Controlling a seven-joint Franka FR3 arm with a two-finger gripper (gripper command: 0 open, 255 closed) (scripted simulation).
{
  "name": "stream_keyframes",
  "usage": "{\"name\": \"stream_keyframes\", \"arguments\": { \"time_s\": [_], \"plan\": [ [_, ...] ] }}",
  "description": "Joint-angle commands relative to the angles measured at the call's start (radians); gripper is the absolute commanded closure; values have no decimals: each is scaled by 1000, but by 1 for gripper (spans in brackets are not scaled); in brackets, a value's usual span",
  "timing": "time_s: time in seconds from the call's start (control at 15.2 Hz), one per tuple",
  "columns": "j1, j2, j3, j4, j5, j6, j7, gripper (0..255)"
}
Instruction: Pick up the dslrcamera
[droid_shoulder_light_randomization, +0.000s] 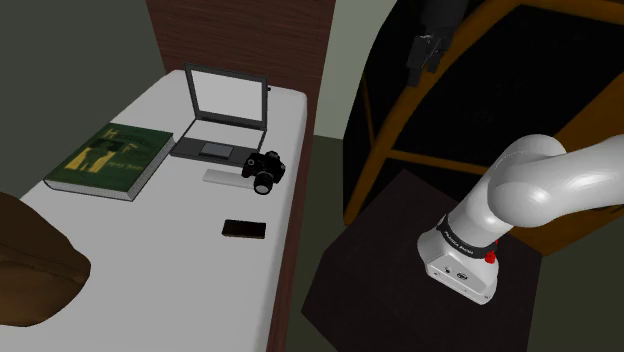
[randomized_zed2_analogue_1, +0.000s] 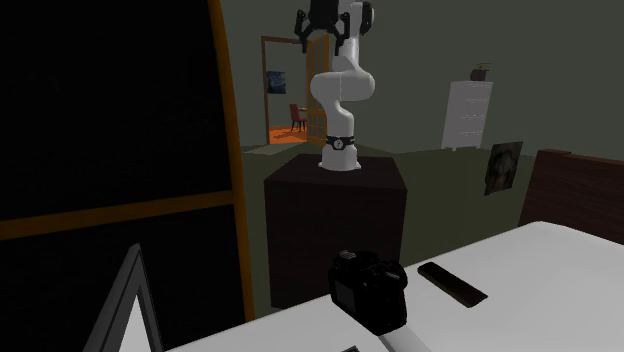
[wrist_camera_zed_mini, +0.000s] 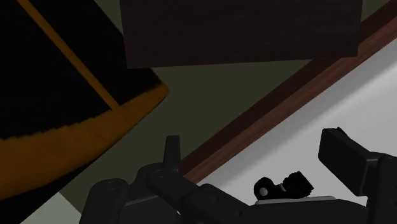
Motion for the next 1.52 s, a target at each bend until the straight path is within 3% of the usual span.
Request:
{"name": "stream_keyframes", "arguments": {
  "time_s": [0.0,0.79,1.45],
  "plan": [
    [0,0,0,0,0,0,0,0],
    [11,197,15,-219,181,479,198,0],
    [70,544,22,-228,394,908,258,0]
  ]
}}
